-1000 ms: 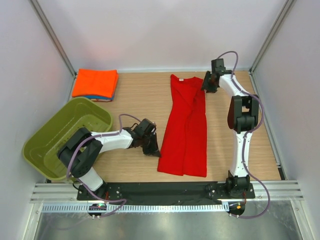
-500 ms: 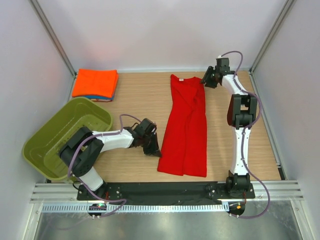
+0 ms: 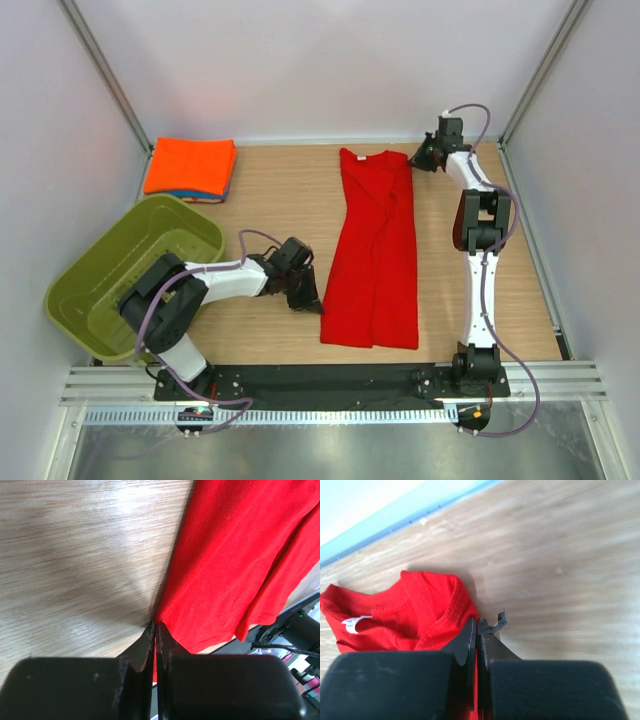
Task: Fold and stack the t-shirts
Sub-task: Fold the tshirt
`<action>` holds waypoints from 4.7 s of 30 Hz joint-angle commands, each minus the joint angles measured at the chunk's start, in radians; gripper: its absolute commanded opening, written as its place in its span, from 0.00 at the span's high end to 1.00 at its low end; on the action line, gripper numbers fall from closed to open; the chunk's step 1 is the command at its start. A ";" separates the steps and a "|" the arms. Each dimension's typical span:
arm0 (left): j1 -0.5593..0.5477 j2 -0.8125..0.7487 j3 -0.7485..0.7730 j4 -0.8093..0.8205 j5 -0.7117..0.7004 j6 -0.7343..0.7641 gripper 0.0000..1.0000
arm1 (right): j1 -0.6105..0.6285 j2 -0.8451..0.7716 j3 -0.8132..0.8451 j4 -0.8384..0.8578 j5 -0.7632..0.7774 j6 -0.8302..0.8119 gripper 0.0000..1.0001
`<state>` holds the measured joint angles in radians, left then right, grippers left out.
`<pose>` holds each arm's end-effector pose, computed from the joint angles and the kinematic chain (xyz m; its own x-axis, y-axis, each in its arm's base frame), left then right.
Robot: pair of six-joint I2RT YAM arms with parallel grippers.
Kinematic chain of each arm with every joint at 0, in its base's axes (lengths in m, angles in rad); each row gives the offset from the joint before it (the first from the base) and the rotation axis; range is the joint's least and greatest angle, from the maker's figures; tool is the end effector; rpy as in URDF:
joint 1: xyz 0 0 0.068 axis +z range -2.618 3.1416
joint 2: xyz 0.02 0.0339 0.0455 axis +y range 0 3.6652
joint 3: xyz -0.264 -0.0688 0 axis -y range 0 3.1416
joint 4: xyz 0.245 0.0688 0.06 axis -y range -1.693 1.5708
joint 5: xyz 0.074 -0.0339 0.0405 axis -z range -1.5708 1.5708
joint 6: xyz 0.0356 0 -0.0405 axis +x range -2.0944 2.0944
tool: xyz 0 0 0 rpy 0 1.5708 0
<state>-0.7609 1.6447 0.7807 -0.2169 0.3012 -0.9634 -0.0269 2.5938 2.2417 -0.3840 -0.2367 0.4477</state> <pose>0.2064 -0.2111 0.1341 -0.9885 -0.1416 -0.0536 -0.0912 0.8394 -0.5358 0.5765 -0.0072 0.1499 -0.6689 0.4390 -0.5999 0.1575 0.8724 0.4627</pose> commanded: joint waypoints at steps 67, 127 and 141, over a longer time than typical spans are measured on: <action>0.321 1.029 1.385 0.033 0.081 0.094 0.71 | 1.173 -1.132 -1.318 -0.104 0.579 0.474 0.52; 0.429 1.060 1.532 -0.231 -0.008 0.275 1.00 | 1.539 -1.155 -1.321 -0.441 0.809 0.896 0.99; 0.485 1.044 1.504 -0.217 0.237 0.287 0.96 | 1.559 -1.150 -1.301 -0.432 0.833 0.893 0.99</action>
<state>-0.3115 2.6705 2.2990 -0.4049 0.5293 -0.7223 1.5162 1.4483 0.9077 -0.8230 0.5789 1.3136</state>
